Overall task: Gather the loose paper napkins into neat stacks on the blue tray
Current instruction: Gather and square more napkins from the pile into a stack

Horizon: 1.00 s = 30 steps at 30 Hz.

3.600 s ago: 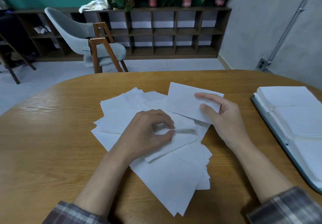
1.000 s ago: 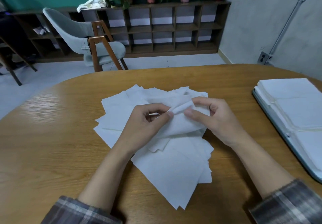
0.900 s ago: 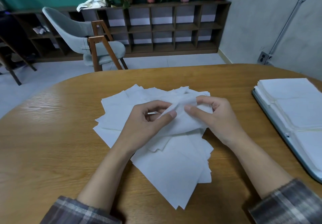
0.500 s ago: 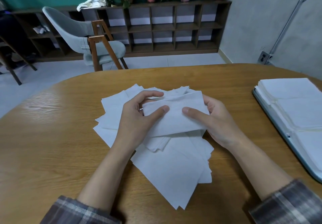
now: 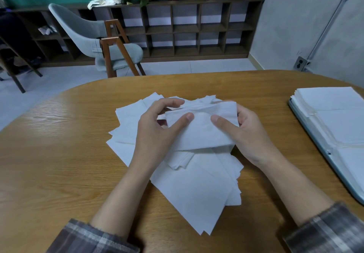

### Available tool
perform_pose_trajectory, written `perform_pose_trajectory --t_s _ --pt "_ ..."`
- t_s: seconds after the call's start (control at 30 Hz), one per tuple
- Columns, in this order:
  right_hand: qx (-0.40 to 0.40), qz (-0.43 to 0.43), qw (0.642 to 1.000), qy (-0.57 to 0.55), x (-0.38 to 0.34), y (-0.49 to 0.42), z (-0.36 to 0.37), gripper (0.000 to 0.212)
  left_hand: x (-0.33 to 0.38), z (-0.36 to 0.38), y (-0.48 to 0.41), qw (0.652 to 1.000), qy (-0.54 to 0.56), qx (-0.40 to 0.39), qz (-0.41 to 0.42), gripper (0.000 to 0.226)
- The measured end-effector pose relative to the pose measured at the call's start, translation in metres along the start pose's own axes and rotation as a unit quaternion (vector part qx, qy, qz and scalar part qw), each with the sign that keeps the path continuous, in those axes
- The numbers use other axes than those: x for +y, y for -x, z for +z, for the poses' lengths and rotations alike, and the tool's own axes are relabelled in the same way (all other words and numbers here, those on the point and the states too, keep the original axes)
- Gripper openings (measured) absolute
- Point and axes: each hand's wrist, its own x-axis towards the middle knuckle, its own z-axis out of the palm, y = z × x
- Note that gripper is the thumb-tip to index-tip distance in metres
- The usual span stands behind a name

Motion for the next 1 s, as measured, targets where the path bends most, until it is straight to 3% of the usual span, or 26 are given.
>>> perform_pose_trajectory --t_s 0.13,0.23,0.37,0.5,0.6,0.73,0.8,1.0 --pt "-0.017 -0.011 0.999 -0.032 -0.002 -0.001 -0.002 0.044 0.002 0.000 0.000 0.997 0.046 -0.036 -0.047 0.024" --pt "-0.022 -0.015 0.999 -0.020 -0.004 -0.001 -0.005 0.054 0.000 0.000 0.000 0.998 0.054 -0.014 -0.043 0.017" --pt "-0.054 -0.022 0.995 0.087 -0.004 -0.001 -0.012 0.025 0.000 0.001 0.001 0.998 0.047 -0.019 -0.040 0.023" --pt "0.036 -0.016 0.989 0.143 0.007 -0.008 -0.021 0.022 0.000 0.006 0.005 0.999 -0.033 -0.043 -0.003 0.037" --pt "0.127 -0.017 0.975 0.180 0.013 -0.013 -0.030 0.026 -0.003 0.007 0.009 0.981 -0.104 -0.155 0.059 0.035" --pt "0.158 -0.030 0.972 0.174 0.015 -0.014 -0.034 0.025 0.000 0.002 0.013 0.908 -0.160 -0.387 0.002 0.025" --pt "0.156 -0.031 0.972 0.173 0.016 -0.014 -0.032 0.025 -0.001 0.001 0.013 0.891 -0.190 -0.412 0.013 0.029" --pt "0.134 -0.027 0.975 0.177 0.017 -0.013 -0.027 0.025 -0.004 0.004 0.013 0.890 -0.194 -0.411 0.026 0.020"
